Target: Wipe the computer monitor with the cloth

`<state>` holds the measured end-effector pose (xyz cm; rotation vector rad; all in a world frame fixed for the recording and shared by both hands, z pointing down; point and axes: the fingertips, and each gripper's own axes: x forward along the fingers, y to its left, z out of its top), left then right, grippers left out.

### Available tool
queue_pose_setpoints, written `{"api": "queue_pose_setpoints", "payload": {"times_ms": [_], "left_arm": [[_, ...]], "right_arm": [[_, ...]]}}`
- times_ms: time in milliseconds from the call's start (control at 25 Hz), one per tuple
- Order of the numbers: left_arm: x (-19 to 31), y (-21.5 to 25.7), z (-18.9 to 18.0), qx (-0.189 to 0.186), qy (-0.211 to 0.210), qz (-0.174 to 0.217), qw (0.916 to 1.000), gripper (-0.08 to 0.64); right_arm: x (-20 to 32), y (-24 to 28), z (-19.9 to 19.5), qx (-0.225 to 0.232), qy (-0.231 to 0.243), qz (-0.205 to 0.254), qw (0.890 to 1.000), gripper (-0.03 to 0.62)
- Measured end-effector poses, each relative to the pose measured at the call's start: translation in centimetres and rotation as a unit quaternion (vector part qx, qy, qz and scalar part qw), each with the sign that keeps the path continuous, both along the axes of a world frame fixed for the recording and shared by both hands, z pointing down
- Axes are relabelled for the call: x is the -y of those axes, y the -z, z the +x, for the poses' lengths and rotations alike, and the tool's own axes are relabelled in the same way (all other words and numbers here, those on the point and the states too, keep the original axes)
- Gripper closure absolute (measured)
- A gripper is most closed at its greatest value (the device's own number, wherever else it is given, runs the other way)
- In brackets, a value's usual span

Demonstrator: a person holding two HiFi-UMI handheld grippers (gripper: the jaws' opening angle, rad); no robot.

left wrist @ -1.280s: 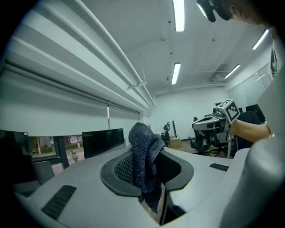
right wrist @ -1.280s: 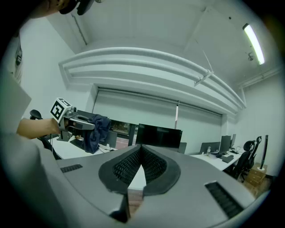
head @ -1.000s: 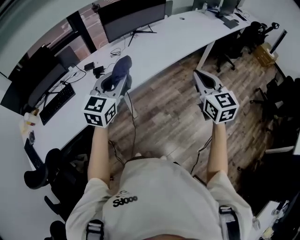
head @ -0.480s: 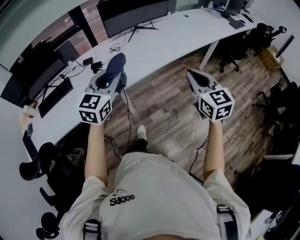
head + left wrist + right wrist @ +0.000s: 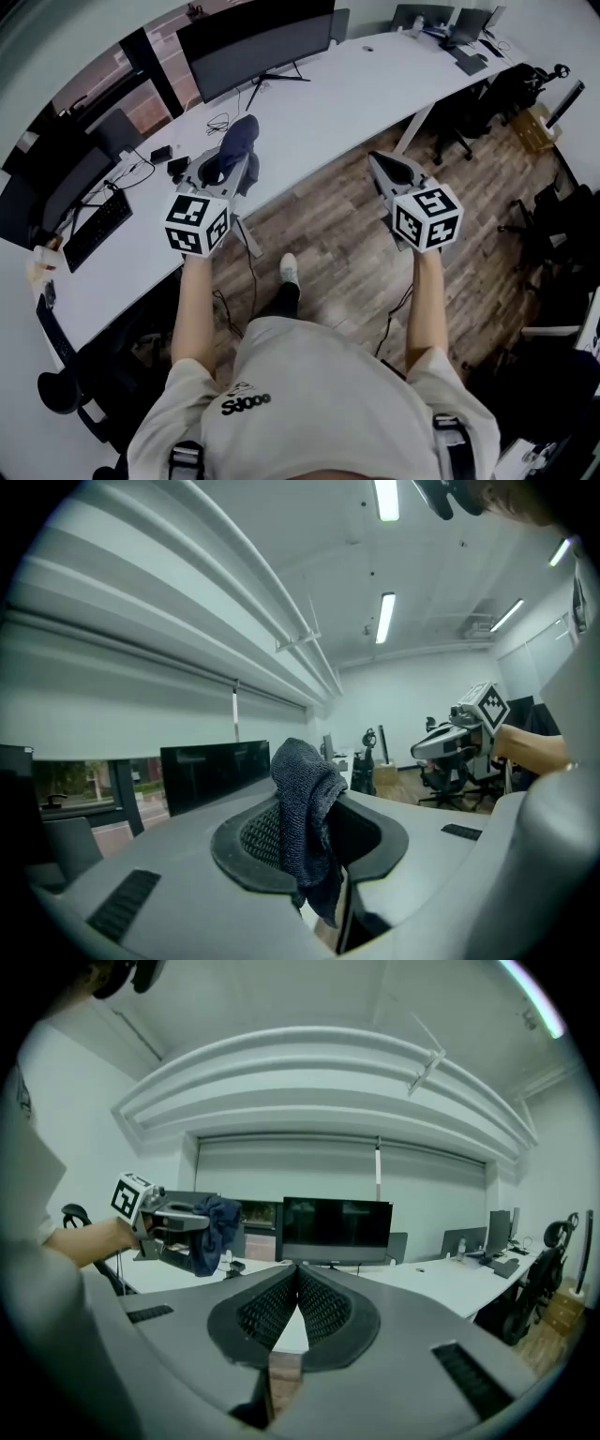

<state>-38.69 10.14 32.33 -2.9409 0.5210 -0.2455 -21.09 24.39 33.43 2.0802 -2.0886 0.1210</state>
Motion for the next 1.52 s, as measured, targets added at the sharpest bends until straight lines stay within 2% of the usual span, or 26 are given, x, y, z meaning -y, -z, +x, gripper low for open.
{"api": "queue_pose_setpoints", "payload": {"times_ms": [80,160,320,560,760,1080,1240,1360,1520], "left_arm": [[2.7,0.0,2.2,0.001,-0.006,-0.001,1.0000,0.463],[5.7,0.2,4.5,0.003,-0.012,-0.003,0.9999,0.463],[11.8,0.9,8.4,0.004,-0.024,-0.007,0.9997,0.463],[19.3,2.2,13.6,-0.002,-0.046,-0.002,0.9989,0.463],[22.9,2.6,17.1,-0.011,-0.062,-0.002,0.9980,0.463],[26.0,2.0,22.7,-0.009,-0.068,-0.013,0.9975,0.463],[27.6,2.6,26.6,-0.001,-0.066,0.007,0.9978,0.463],[29.3,3.2,30.5,0.000,-0.055,0.017,0.9983,0.463],[32.0,5.0,37.0,0.003,-0.040,0.042,0.9983,0.463]], "right_arm": [[2.9,-0.4,1.1,-0.016,0.012,-0.019,1.000,0.586],[5.9,0.2,2.6,-0.021,0.019,-0.018,0.999,0.586],[11.7,1.9,6.2,-0.018,0.005,-0.002,1.000,0.586],[18.7,2.9,10.4,-0.021,-0.003,-0.013,1.000,0.586],[22.1,3.5,13.4,-0.002,-0.031,0.017,0.999,0.586],[25.4,3.5,18.4,0.015,-0.030,0.018,0.999,0.586],[27.1,4.8,23.5,-0.006,-0.047,0.041,0.998,0.586],[28.6,5.2,27.9,0.013,-0.056,0.062,0.996,0.586],[31.4,4.7,33.8,0.010,-0.034,0.042,0.998,0.586]]}}
